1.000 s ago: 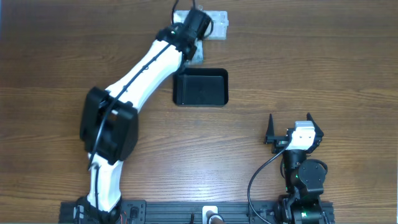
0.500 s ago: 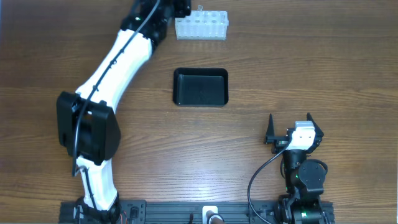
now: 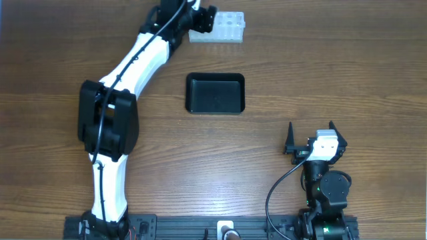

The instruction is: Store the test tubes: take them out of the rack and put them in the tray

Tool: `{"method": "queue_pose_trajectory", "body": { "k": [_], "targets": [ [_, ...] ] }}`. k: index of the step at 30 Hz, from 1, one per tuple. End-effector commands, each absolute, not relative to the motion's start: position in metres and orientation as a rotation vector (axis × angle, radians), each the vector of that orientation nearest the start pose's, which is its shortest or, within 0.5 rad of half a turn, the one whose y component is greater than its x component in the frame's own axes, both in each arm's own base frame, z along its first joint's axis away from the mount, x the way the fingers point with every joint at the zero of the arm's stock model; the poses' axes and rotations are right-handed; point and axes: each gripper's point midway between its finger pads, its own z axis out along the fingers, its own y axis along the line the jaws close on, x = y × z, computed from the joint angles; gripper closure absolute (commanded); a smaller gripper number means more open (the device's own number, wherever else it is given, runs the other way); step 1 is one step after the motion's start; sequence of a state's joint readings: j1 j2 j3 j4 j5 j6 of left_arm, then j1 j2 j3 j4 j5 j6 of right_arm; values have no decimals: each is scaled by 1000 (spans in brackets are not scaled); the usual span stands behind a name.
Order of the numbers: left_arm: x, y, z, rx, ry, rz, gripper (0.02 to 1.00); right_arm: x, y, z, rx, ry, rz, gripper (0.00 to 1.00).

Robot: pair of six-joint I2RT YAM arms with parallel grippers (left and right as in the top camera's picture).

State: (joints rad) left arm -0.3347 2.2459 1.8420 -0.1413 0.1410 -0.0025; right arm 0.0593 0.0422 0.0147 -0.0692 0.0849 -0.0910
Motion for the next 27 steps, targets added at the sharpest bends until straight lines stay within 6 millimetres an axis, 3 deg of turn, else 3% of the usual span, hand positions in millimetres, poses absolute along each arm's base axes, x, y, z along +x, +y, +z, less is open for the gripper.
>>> {"method": "queue_pose_trajectory", "body": {
  "k": [1,21,27],
  "targets": [
    [600,-239,129,504,2092,-351,205,247,0,152,-68,1665,-99,9],
    [618,-235,139,456,2010,-293,218,247,0,152,-69,1665,-98,9],
    [624,-237,129,453,1991,-294,218,247,0,152,-68,1665,-99,9]
  ]
}}
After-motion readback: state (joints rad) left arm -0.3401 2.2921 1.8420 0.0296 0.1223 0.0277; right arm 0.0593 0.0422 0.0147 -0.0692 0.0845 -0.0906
